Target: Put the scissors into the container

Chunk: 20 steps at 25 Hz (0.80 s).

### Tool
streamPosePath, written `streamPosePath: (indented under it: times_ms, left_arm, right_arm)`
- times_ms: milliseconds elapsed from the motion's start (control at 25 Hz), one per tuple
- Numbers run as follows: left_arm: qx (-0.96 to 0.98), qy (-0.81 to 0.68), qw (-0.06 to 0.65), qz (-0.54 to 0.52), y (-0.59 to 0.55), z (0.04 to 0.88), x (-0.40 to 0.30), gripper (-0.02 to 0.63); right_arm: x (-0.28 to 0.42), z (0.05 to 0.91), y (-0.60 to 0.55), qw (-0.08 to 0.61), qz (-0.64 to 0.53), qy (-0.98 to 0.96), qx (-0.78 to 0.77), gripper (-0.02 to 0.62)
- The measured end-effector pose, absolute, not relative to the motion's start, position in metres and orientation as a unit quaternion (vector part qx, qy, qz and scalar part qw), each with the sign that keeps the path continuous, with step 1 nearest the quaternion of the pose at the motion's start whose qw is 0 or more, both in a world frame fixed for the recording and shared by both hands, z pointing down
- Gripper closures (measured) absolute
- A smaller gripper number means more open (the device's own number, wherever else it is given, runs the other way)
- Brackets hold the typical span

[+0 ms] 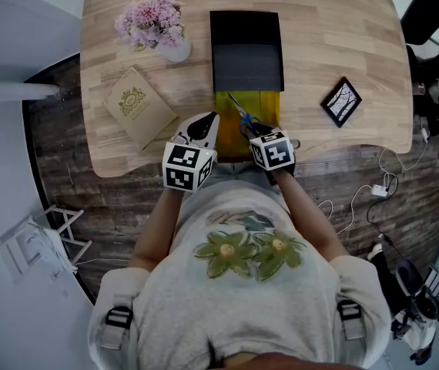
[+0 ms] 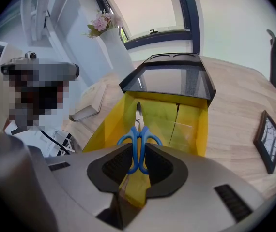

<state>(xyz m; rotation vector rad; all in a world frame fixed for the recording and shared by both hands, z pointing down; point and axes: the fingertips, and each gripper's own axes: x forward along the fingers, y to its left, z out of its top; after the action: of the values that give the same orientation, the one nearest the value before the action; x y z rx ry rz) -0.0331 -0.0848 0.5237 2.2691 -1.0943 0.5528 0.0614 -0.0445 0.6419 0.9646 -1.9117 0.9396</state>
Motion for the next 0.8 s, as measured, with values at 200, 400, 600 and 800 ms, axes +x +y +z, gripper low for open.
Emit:
streamPosePath:
  times_ms: [200, 400, 600, 800]
  left_arm:
    - [0.845, -0.406, 0.278, 0.207, -0.084, 0.524, -0.033, 0.598]
    - [0.844, -0.408, 0.278, 0.207, -0.085, 0.524, -0.034, 0.598]
    - [0.843, -0.411, 0.279, 0.207, -0.083, 0.523, -0.035, 0.598]
    - [0.84, -0.415, 0.28, 0.208, -0.081, 0.525, -0.037, 0.598]
  right_arm:
    - [0.063, 0.646, -0.044, 0.4, 0.368, -0.749, 0.379, 0.515]
    - [0.065, 0.648, -0.048, 0.405, 0.366, -0.746, 0.38, 0.515]
    - [0.064, 0.65, -0.049, 0.409, 0.366, -0.745, 0.379, 0.515]
    - [0.064, 0.653, -0.048, 0.416, 0.363, -0.745, 0.376, 0.515]
